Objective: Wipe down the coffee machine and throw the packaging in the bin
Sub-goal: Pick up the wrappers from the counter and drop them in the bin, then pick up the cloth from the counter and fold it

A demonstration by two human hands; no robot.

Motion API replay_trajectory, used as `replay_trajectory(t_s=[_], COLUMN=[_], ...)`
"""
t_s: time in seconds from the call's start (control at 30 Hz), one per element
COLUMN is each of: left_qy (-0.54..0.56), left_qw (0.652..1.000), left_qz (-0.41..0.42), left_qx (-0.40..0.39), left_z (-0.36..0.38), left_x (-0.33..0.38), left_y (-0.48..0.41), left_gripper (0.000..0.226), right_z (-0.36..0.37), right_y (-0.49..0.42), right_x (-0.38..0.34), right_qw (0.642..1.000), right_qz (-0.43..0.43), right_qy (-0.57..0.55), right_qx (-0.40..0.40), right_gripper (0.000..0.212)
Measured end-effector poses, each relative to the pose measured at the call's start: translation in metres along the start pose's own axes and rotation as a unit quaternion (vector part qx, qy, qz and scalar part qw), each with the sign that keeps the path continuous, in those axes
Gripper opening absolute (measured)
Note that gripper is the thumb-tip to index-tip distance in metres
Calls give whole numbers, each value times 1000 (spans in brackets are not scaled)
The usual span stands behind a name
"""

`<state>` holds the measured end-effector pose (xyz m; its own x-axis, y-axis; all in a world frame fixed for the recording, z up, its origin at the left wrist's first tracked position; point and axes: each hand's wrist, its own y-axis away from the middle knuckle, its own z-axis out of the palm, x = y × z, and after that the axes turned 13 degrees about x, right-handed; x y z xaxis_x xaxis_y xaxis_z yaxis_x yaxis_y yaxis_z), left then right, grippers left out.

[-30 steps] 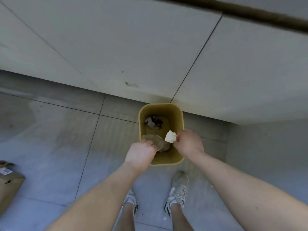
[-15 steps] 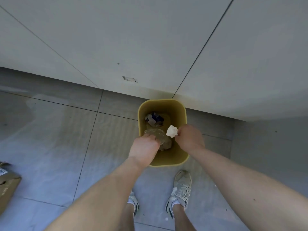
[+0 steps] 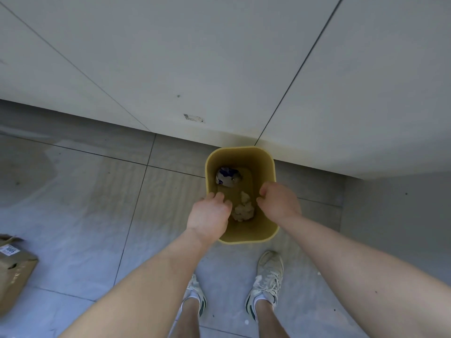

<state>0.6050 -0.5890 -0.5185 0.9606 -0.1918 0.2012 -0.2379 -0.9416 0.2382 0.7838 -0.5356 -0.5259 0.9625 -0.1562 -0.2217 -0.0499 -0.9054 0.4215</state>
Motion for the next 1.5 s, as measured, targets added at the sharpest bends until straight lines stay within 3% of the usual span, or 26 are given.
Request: replay_trajectory(t_s=[0.2, 0.67, 0.9, 1.1, 1.5], left_qy=[-22, 7, 0, -9, -70], left_qw=[1000, 987, 979, 970, 939], left_qz=[-19, -91, -98, -100, -74], left_qx=[-3, 133, 177, 223, 329], left_z=[-38, -220, -322, -386, -514], left_x=[-2, 31, 53, 55, 63], left_y=[9, 56, 81, 85, 83], left_gripper=[12, 14, 26, 31, 36], right_z=[-36, -186, -278, -353, -485], right_y=[13, 100, 144, 164, 183], right_x=[-8, -55, -90, -106, -125], right_qw=[1000, 989, 978, 965, 943], right_qz=[-29, -114, -152, -189, -215], right_qy=[3, -6, -38, -28, -26], right_qx=[10, 90, 135, 180, 254], right_gripper=[10, 15, 20, 37, 42])
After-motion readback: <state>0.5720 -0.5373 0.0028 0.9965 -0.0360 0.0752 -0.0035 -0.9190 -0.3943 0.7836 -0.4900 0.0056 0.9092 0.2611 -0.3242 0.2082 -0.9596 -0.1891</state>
